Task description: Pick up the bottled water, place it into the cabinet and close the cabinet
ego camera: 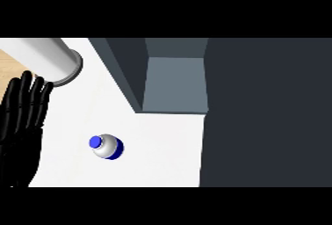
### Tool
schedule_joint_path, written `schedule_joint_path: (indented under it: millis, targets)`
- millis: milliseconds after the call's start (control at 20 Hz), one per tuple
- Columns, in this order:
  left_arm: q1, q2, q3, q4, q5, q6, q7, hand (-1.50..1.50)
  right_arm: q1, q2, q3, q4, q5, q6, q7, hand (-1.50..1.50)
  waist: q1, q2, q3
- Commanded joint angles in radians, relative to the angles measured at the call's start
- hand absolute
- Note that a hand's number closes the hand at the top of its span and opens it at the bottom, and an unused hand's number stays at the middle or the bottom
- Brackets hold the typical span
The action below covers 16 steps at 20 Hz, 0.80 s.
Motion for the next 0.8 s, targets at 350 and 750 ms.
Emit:
schedule_joint_path:
  millis: [350, 750]
  targets:
    - [0.296, -0.071, -0.073, -0.157, 0.239, -0.087, 0.082, -1.5, 0.285, 0.004, 0.107, -0.11, -0.088, 0.099, 0.108, -1.5, -0.015, -0.024, -0.005]
    - [0.519, -0.052, -0.067, -0.351, 0.345, -0.137, 0.118, -1.5, 0.496, -0.073, 0.042, -0.409, -0.22, 0.172, 0.222, -1.5, -0.021, -0.021, -0.005]
